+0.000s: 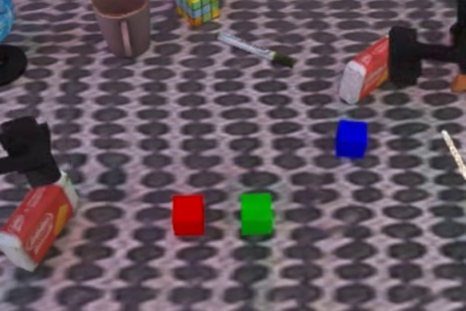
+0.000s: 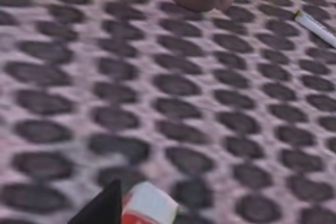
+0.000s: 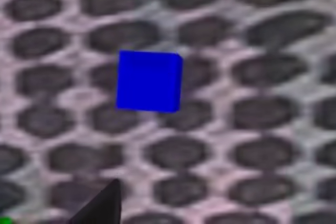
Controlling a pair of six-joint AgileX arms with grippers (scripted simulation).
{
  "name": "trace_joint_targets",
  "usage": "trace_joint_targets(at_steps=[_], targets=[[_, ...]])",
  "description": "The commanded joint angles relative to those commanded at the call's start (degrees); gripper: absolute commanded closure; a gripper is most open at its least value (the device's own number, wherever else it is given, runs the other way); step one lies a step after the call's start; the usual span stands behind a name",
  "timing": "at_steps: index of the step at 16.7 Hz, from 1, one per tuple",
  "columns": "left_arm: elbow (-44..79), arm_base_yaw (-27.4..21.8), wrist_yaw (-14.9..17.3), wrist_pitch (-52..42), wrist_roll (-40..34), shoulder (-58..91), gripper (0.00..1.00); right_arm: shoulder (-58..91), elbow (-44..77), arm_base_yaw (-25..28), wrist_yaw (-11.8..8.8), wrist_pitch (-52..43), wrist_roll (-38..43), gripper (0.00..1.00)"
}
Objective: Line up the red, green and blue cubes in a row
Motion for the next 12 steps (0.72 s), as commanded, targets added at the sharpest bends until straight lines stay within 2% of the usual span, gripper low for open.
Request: trace_joint_targets(at_steps=[6,9,12], targets=[[-21.06,8.90,1.25,15.62,15.14,-25.37,0.00,27.23,23.93,4.62,-0.02,-14.83,6.04,0.00],[-26.43,11.16,1.79,20.67,20.31,-32.90,0.00,34.79,31.57,5.93,0.08,-18.70,7.84,0.00],[-28.25,11.93,2.01,22.66,22.38,-35.88,0.00,37.66,34.45,6.40,0.15,-20.03,8.52,0.00]])
